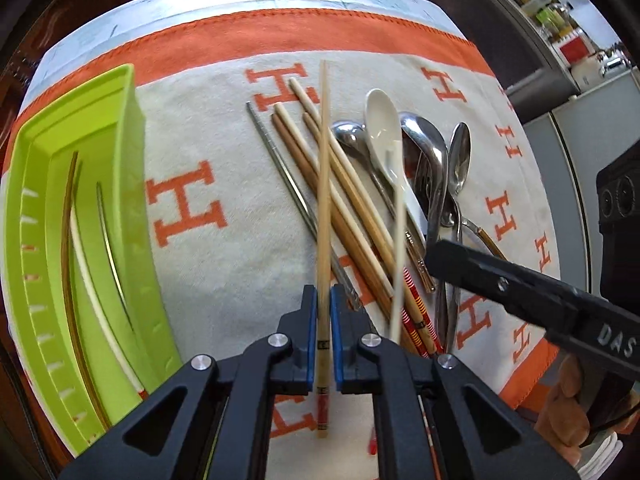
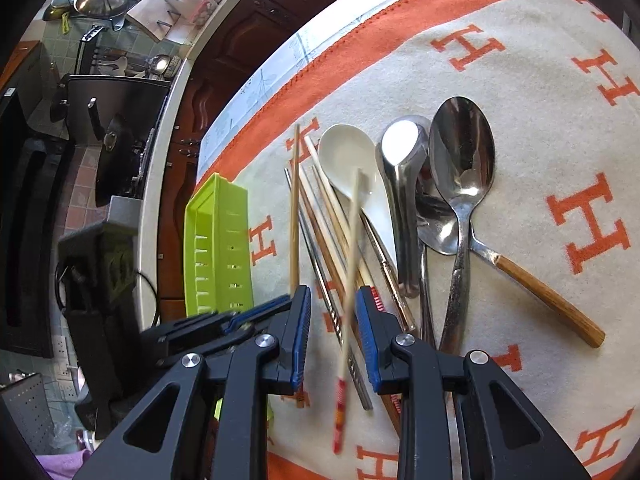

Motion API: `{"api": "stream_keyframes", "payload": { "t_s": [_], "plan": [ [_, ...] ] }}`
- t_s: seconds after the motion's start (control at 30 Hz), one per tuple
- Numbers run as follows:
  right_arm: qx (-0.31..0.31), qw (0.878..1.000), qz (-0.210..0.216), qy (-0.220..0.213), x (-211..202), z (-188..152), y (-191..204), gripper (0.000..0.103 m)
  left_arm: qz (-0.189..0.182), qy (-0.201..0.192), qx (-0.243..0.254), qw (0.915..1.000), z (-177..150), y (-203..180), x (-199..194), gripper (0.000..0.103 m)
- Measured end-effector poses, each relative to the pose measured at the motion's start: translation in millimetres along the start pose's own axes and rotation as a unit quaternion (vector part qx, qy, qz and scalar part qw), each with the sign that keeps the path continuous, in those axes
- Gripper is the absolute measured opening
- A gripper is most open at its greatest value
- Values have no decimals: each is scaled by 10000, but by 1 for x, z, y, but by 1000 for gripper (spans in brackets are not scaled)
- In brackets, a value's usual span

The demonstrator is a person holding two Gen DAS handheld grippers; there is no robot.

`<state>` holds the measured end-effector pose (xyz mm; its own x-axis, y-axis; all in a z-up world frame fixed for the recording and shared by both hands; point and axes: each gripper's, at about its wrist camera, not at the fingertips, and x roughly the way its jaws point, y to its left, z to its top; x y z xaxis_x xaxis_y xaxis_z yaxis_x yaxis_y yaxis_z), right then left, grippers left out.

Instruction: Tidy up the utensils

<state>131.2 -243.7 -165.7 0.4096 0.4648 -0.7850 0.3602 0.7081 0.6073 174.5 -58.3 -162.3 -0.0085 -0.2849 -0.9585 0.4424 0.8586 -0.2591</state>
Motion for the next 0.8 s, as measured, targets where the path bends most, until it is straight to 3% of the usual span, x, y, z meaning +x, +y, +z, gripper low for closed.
{"api": "stream_keyframes", "payload": {
  "t_s": [0.2,0.43,0.63,0.8],
  "plan": [
    [-34,9993,-376,76,17,12,11,16,-44,-120,-311,9994,-11,11,-6,4],
    [-199,9960,-853,200,24,10,18,15,-223,-447,-372,9981,-25,13,-34,4],
    [-266,9949,-931,279,36,9,28,15,-384,-832,-522,9944,-44,27,-72,4],
    [-301,9927,-1094,409,49,5,38,15,-311,-1187,-754,9896,-64,47,-103,4]
  ]
}}
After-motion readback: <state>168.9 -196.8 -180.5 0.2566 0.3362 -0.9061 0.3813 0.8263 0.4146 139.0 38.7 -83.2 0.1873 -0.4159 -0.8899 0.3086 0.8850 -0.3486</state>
